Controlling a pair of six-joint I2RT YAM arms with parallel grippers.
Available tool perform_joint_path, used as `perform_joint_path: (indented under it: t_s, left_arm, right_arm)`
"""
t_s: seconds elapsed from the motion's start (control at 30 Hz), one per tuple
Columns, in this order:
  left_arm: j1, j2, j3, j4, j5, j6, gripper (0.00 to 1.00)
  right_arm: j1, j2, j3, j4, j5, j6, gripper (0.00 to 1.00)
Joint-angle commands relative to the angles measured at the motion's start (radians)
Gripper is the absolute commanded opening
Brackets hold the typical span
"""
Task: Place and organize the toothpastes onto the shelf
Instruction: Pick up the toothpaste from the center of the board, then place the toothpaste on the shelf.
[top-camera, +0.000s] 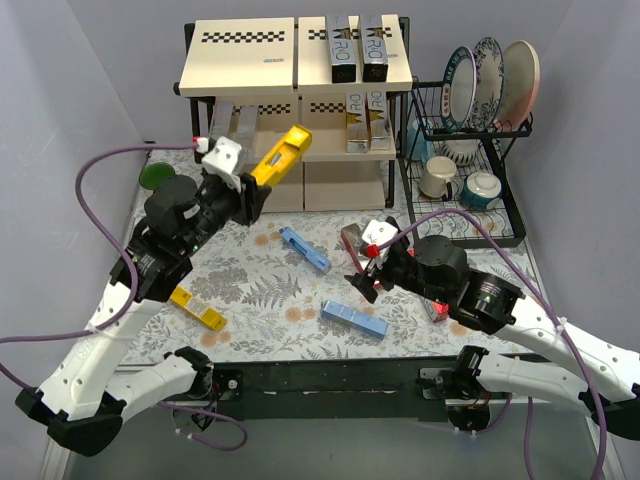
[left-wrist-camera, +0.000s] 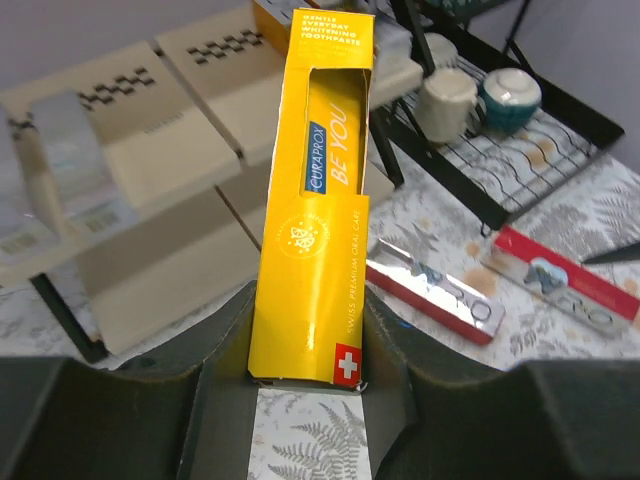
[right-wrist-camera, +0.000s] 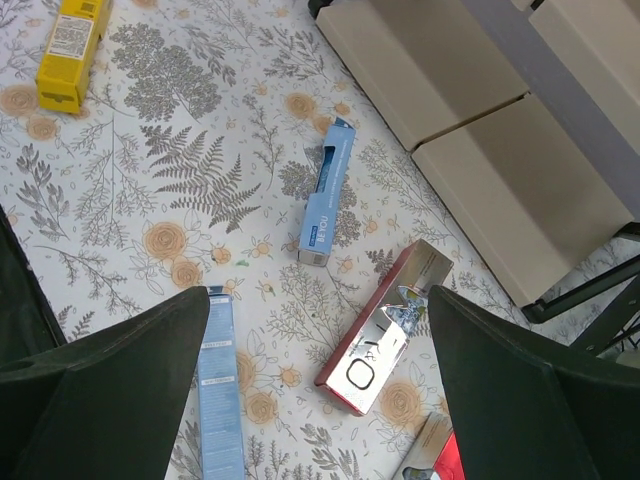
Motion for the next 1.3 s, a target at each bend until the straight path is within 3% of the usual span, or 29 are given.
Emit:
perform_joint_path:
  t_s: [0.0,0.23,0.77,1.27]
  left_arm:
    - [0.003,0.104,0.212,-0.024,-0.193,-0.017,0.14]
    - [0.044,0.342,0.559,-0.118,-0.271,0.039,0.12]
    - [0.383,0.675,0.935,-0.064,-0.15,0.027,0.13]
    - [0.493,0.826,1.009,-0.026,-0.028,-0.002,0.22]
  right_arm:
    - [-0.001,-0.017,-0.004,0.028,0.015,0.018,0.99]
    - [-0.001,-0.014,-0.024,0.028,-0.028,0.037,0.98]
    - [-0.003,0.062,-0.076,0.099,-0.217,0.069,0.98]
    - [-0.004,0.104,-0.102,0.146,-0.269,0.081,0.98]
